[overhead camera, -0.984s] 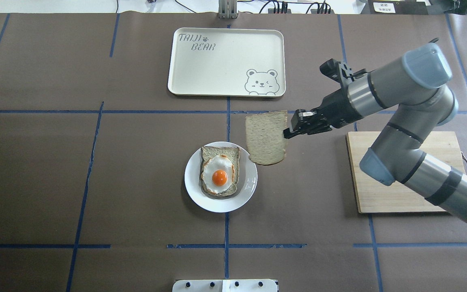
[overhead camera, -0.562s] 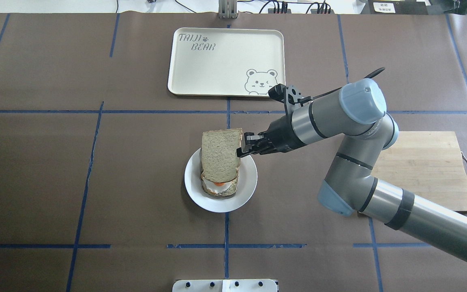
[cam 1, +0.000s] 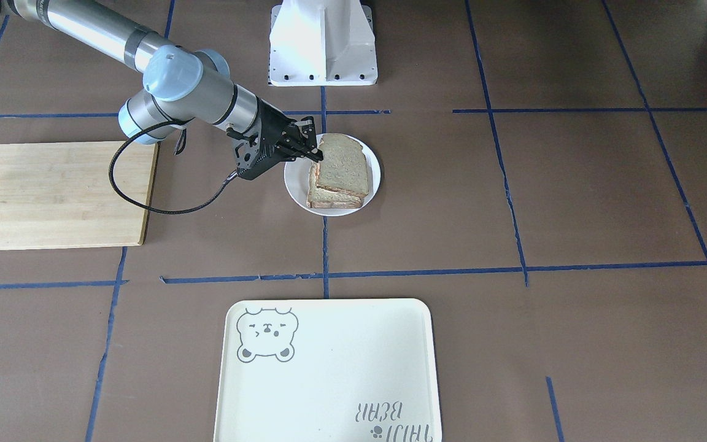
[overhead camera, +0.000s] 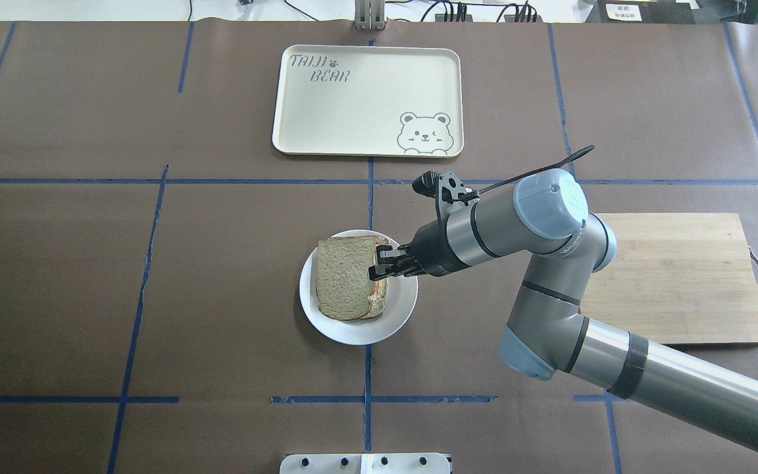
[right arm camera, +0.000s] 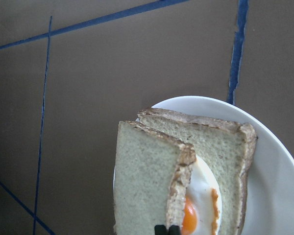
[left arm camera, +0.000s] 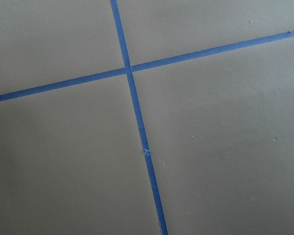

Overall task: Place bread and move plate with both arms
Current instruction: 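Lower the bread onto the egg toast and open the right gripper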

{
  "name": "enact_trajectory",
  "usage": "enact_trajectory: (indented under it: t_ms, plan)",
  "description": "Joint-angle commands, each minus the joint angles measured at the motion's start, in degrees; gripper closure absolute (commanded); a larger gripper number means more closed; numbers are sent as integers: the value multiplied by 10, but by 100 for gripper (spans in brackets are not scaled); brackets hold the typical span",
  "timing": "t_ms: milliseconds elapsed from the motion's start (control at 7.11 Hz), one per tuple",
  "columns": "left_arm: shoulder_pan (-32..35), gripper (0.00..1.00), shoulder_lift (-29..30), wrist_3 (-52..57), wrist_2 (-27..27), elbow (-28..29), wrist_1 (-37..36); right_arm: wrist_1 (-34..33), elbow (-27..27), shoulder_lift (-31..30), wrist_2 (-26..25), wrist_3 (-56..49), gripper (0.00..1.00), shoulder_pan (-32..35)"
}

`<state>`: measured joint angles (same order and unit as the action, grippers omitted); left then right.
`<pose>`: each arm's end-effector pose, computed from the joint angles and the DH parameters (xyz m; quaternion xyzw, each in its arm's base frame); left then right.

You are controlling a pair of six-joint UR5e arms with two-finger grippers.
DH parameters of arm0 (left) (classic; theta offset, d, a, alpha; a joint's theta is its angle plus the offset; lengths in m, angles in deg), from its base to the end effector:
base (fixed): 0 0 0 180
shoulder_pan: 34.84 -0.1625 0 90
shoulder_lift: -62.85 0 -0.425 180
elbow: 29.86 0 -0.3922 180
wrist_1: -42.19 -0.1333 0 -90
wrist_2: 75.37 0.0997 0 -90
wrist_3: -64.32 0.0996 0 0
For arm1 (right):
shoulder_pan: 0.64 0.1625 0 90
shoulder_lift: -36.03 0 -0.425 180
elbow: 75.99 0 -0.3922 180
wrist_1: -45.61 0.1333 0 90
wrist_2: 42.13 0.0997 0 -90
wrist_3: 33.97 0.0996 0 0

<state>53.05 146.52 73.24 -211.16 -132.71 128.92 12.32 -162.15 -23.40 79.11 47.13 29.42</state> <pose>-0.0454 -0.4483 0.6041 0.0492 0.3866 0.0995 0.9155 -0.5324 -0.4025 0.2627 0.0243 -0.6712 -0.0442 0.7395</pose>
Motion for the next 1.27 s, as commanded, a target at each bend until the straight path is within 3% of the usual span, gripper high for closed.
enact_trajectory:
  t_ms: [0, 1125]
  plan:
    - [0, 0, 0, 0, 0, -2, -1, 2, 8, -1, 1, -3, 100, 0]
    - [0, 0, 0, 0, 0, -7, -1, 2, 7, -11, -16, -6, 100, -3]
